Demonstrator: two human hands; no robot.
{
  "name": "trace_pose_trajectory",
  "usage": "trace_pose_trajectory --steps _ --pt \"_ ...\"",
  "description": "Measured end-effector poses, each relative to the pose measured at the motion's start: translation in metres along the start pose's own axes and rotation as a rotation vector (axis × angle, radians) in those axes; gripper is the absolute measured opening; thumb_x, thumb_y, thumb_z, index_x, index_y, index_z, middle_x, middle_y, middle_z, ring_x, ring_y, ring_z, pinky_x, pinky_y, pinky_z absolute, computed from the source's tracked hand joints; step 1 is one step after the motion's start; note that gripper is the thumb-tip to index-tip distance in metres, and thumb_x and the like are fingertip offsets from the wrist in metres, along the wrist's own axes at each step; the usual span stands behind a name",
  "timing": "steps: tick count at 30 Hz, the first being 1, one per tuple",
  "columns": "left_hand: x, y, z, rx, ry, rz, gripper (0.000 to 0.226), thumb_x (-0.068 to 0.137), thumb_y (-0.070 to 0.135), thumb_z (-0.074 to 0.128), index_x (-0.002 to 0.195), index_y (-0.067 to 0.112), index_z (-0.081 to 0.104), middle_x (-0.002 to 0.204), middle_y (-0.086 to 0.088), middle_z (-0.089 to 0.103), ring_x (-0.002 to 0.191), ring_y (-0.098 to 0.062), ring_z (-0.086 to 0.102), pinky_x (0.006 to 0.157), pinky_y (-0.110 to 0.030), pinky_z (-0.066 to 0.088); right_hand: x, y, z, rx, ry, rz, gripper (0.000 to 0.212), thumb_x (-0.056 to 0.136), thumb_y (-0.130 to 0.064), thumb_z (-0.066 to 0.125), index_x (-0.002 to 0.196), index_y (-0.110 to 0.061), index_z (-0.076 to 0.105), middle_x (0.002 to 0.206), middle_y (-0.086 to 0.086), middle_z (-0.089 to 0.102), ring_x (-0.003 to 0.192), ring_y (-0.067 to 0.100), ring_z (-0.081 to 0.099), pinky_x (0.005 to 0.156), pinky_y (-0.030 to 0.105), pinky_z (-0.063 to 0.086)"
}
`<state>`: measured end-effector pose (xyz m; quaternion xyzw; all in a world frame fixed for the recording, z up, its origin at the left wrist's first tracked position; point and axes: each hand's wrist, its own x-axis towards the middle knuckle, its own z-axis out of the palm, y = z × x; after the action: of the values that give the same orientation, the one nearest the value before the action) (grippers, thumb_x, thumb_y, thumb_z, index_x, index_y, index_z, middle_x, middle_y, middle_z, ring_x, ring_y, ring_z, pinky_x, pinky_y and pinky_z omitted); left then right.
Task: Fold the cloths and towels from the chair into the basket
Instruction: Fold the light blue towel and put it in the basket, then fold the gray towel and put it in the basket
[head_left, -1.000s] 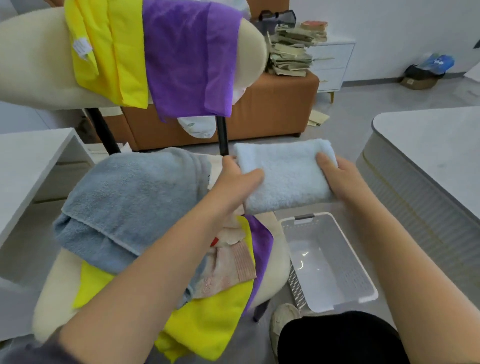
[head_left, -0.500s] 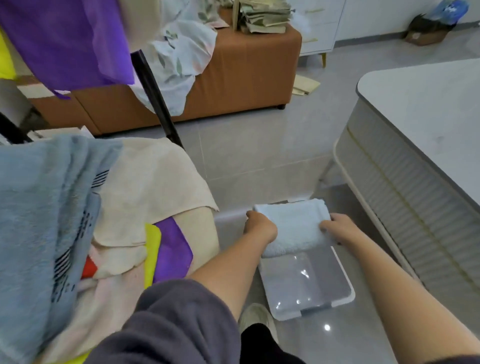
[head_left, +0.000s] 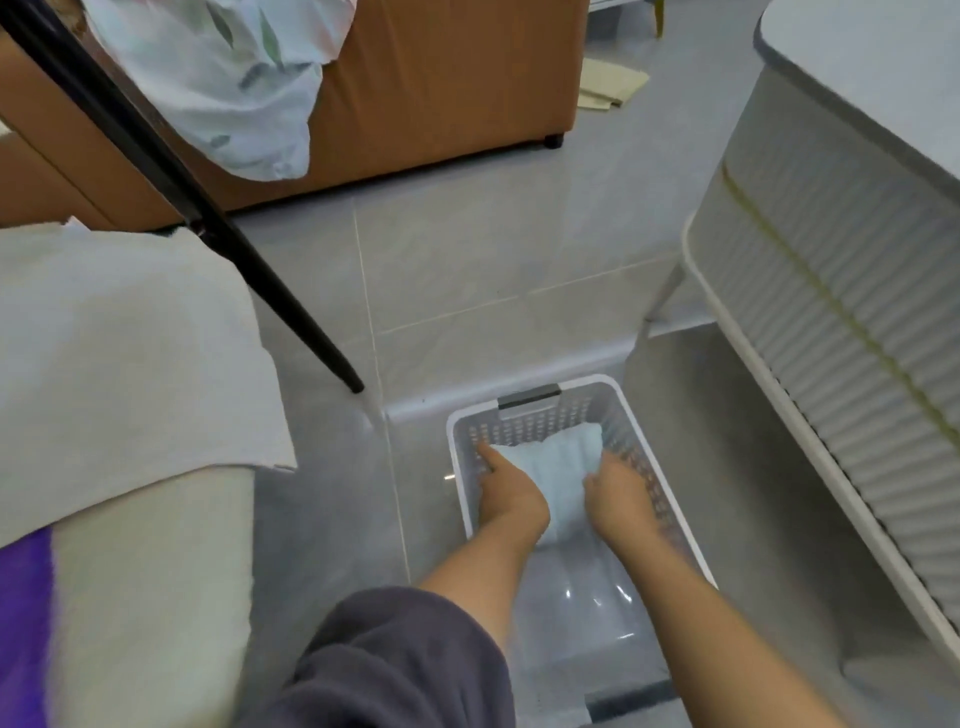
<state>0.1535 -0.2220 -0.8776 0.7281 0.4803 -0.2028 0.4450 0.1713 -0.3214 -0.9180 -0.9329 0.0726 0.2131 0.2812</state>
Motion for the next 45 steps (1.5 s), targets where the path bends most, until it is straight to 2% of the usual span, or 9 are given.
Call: trace_pose_trajectory --steps 3,8,12,18,26,33,36,40,45 --pt "0.020 -0.007 0.008 0.097 0.129 0.084 0.068 0.098 0.055 0.014 0.147 0.010 0.028 0.149 -0.015 0.034 0.133 -0.033 0.035 0.111 -0.040 0.021 0.018 0.009 0.017 0.109 0.011 -0.039 0.038 0.098 -0.005 0.040 0.135 0.001 0.045 0.138 0.020 0.048 0.128 0.031 0.044 0.108 0.029 0.026" --pt "0.037 -0.029 0.018 0.573 0.126 0.404 0.070 0.094 0.007 0.044 0.150 0.013 0.002 0.152 -0.019 0.014 0.135 -0.036 0.027 0.107 -0.040 0.032 0.027 0.020 0.036 -0.119 0.038 -0.196 0.058 0.095 -0.007 0.040 0.149 -0.005 0.019 0.152 0.016 0.026 0.137 0.031 0.031 0.113 0.039 0.028" --pt "0.040 -0.047 0.022 1.305 -0.020 0.533 0.075 0.094 0.023 0.050 0.150 0.010 0.000 0.155 -0.021 0.002 0.143 -0.037 0.006 0.116 -0.045 0.015 0.023 0.029 0.043 -0.407 0.008 -0.399 0.063 0.089 0.008 0.046 0.147 0.000 0.021 0.156 0.020 0.014 0.143 0.036 0.019 0.112 0.041 0.028" --pt "0.051 -0.048 0.014 1.730 -0.111 0.474 0.081 0.097 0.037 0.041 0.149 0.009 -0.013 0.156 -0.023 -0.007 0.144 -0.038 0.002 0.116 -0.051 -0.001 0.027 0.027 0.038 -0.586 -0.237 -0.378 0.072 0.092 0.008 0.035 0.151 -0.011 -0.002 0.158 0.011 -0.013 0.146 0.031 -0.006 0.116 0.035 0.014" --pt "0.018 -0.007 0.005 1.614 -0.082 0.448 0.064 0.096 0.036 0.043 0.148 0.010 0.018 0.152 -0.017 0.024 0.141 -0.036 0.019 0.114 -0.057 0.001 0.003 0.006 0.009 -0.234 -0.136 -0.307 0.061 0.095 0.001 0.037 0.151 -0.010 0.013 0.159 0.010 0.006 0.147 0.023 0.007 0.115 0.027 0.012" --pt "-0.085 0.053 -0.080 1.560 0.059 0.583 0.053 0.094 0.025 0.047 0.143 0.009 0.034 0.147 -0.013 0.037 0.136 -0.034 0.033 0.112 -0.052 0.023 -0.074 -0.049 -0.042 0.100 0.079 -0.291 0.052 0.090 0.007 0.041 0.140 -0.005 0.039 0.149 0.012 0.036 0.137 0.025 0.033 0.109 0.025 0.022" --pt "-0.138 0.065 -0.144 1.306 0.206 0.713 0.040 0.091 0.019 0.051 0.130 0.014 0.050 0.135 -0.010 0.050 0.126 -0.031 0.044 0.107 -0.043 0.033 -0.119 -0.093 -0.065 0.152 0.164 -0.341 0.048 0.090 0.004 0.044 0.136 -0.008 0.046 0.141 0.009 0.047 0.129 0.024 0.043 0.102 0.024 0.029" --pt "-0.198 0.054 -0.240 0.932 0.406 0.957 0.023 0.090 0.018 0.051 0.111 0.015 0.061 0.116 -0.006 0.060 0.109 -0.027 0.055 0.076 -0.030 0.037 -0.178 -0.162 -0.091 0.141 0.199 -0.480 0.044 0.091 -0.001 0.045 0.134 -0.011 0.049 0.135 0.008 0.053 0.122 0.023 0.049 0.091 0.024 0.034" --pt "-0.226 -0.014 -0.358 0.567 0.614 1.114 0.020 0.089 0.023 0.045 0.105 0.021 0.058 0.112 0.003 0.058 0.108 -0.021 0.049 0.084 -0.035 0.037 -0.251 -0.250 -0.104 0.131 0.181 -0.671 0.044 0.092 -0.003 0.046 0.135 -0.013 0.049 0.137 0.003 0.053 0.126 0.019 0.047 0.105 0.030 0.037"
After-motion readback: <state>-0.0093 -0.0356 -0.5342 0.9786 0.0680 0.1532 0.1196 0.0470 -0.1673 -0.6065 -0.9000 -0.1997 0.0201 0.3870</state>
